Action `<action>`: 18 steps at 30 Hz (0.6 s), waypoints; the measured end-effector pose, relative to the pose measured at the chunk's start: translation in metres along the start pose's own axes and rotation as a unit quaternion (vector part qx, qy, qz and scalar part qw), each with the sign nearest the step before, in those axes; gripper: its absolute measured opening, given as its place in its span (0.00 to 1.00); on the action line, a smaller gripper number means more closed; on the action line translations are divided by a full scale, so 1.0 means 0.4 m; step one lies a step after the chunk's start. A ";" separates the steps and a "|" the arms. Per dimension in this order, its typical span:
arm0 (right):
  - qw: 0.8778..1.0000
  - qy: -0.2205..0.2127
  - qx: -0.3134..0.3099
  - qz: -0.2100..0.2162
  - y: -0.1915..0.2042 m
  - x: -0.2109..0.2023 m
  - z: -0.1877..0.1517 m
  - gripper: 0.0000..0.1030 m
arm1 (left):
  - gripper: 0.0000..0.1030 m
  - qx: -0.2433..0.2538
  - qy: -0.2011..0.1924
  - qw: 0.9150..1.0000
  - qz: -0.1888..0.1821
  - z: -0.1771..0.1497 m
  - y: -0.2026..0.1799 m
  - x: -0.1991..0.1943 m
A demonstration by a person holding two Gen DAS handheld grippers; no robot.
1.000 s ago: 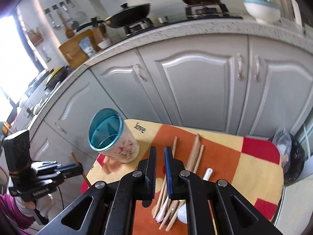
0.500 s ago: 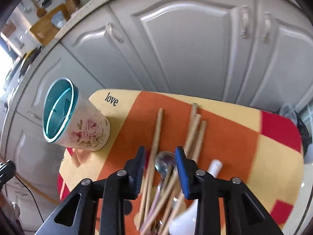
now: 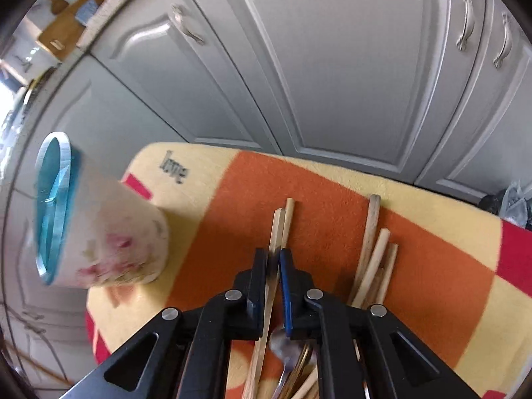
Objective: Organize utensils
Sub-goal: 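Lift the chopstick with the left tool while the right tool grasps another chopstick, then lower both held chopsticks upright into the floral cup with both tools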
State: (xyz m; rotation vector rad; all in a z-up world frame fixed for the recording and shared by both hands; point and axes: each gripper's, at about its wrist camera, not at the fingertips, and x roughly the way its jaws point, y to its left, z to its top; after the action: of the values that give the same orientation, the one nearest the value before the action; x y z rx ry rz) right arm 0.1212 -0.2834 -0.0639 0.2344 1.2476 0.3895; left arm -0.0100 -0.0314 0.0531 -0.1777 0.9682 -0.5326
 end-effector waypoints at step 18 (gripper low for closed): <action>0.980 -0.166 -0.100 0.047 0.229 -0.448 -0.101 0.05 | 0.04 0.022 -0.086 0.996 0.008 0.064 -0.034 -0.251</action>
State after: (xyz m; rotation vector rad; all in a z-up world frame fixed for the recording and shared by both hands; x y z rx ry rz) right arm 0.0209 -0.2750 0.1152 0.1774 0.8646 0.5303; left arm -0.0390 0.0052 0.1466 -0.1737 0.7887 -0.5141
